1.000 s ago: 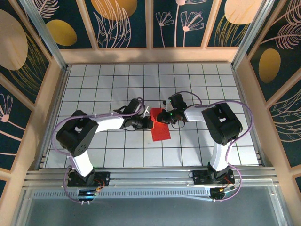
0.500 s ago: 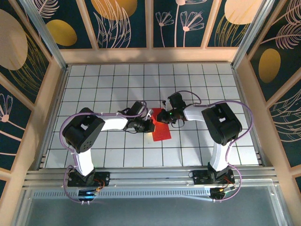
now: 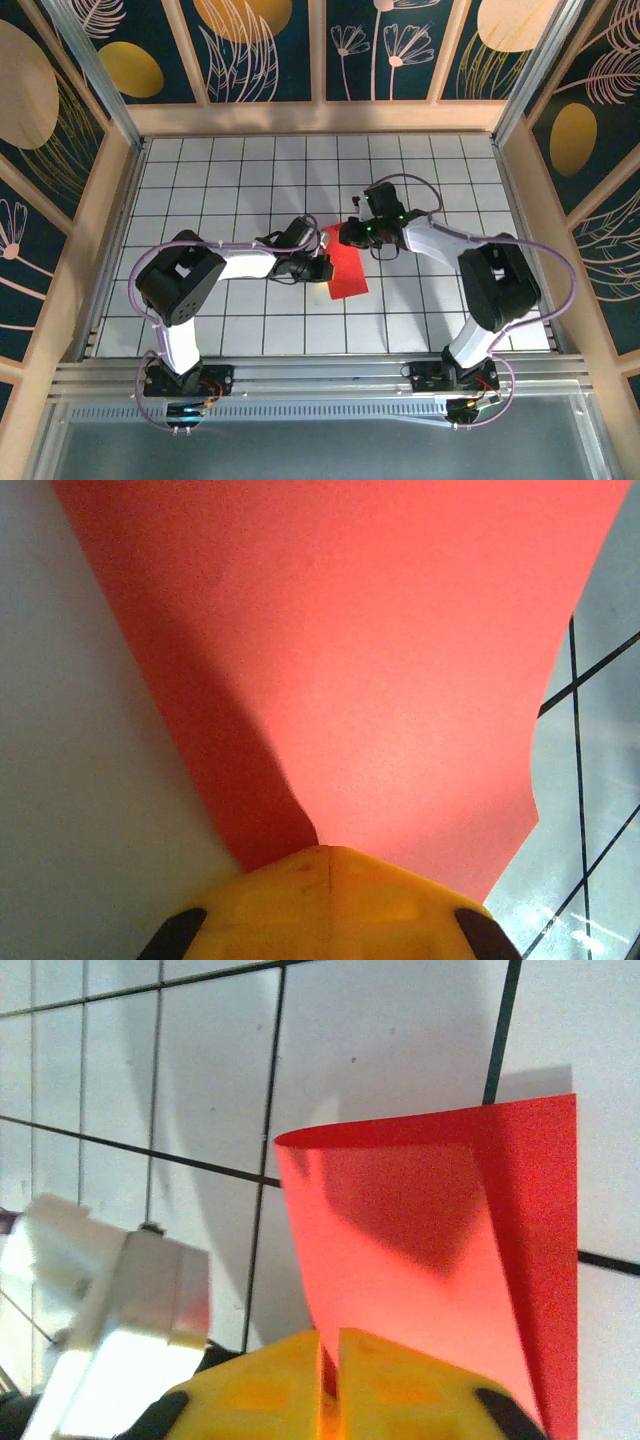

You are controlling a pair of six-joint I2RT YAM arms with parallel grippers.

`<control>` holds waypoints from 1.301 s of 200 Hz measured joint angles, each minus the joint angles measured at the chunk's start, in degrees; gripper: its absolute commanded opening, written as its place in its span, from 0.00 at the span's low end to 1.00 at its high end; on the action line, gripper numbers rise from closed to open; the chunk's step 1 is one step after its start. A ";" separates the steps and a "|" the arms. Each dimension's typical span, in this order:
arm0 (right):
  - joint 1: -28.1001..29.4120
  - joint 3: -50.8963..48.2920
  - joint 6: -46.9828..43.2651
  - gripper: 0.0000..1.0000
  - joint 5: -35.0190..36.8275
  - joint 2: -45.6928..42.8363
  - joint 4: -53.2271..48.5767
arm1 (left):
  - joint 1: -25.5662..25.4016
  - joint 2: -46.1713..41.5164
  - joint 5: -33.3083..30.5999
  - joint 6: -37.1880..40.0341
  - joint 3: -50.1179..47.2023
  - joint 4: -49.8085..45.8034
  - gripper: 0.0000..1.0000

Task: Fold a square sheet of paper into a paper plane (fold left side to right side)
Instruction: Hold the square sheet of paper at the center of the table.

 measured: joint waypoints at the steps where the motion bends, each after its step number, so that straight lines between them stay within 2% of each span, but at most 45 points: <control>1: 0.02 -0.13 0.04 0.03 0.02 -0.17 0.02 | 0.00 0.00 0.00 0.00 0.00 0.00 0.00; 30: 0.74 -6.62 2.05 0.00 -0.17 -4.26 0.17 | -0.13 -0.04 -0.39 -0.42 0.00 0.04 0.00; 70: 3.87 -11.78 4.76 0.00 -0.44 -2.71 0.85 | -0.33 -0.15 -0.85 -0.70 0.00 0.02 0.00; 130: 4.15 -12.35 5.05 0.00 0.24 0.57 1.95 | -0.28 -0.57 -0.74 -1.20 0.00 -0.02 0.00; 174: 4.24 -12.37 4.42 0.00 0.61 0.68 2.05 | 1.86 -0.87 0.46 -1.27 0.07 0.46 0.00; 260: 4.28 -12.35 4.37 0.00 0.83 0.87 2.21 | 3.13 -0.11 0.72 0.46 0.37 5.66 0.00</control>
